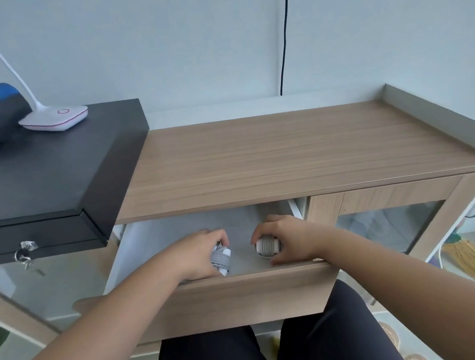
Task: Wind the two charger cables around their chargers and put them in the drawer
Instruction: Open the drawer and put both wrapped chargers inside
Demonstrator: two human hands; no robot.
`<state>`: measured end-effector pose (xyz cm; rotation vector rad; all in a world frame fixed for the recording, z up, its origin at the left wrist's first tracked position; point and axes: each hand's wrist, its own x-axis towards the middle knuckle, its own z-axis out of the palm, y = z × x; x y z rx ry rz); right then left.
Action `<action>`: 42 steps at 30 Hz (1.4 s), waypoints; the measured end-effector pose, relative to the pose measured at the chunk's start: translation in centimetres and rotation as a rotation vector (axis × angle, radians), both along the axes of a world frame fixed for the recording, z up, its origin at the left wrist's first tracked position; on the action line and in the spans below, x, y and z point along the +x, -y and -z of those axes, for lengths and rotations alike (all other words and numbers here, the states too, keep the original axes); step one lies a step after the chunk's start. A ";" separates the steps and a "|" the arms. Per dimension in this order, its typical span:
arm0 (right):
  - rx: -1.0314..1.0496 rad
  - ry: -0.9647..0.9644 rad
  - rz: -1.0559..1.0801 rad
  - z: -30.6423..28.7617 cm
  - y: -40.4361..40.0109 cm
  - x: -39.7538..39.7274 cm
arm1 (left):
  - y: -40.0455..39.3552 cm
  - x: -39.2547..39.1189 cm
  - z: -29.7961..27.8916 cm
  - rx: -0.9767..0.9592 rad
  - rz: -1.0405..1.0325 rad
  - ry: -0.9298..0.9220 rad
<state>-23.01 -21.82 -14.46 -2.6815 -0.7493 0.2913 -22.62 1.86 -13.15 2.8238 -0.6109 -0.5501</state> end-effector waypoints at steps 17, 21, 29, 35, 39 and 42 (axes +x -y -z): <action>-0.224 -0.065 -0.127 0.4 -1.0 0.2 | 0.9 0.5 1.0 0.152 0.081 -0.110; -0.276 -0.090 -0.152 0.2 -1.1 0.2 | 1.0 0.4 0.9 0.150 0.081 -0.125; -0.244 -0.103 -0.133 0.2 -1.1 0.1 | 0.9 0.7 1.2 0.126 0.072 -0.146; 0.009 -0.046 -0.015 -0.1 -0.3 -0.4 | 0.4 0.3 0.7 -0.004 0.005 -0.019; 0.198 -0.019 0.113 -1.1 0.9 -1.3 | -0.2 -1.0 -1.2 -0.287 -0.107 0.037; 0.284 0.029 0.153 -2.1 1.3 -2.5 | -1.2 -2.2 -2.2 -0.472 -0.157 0.079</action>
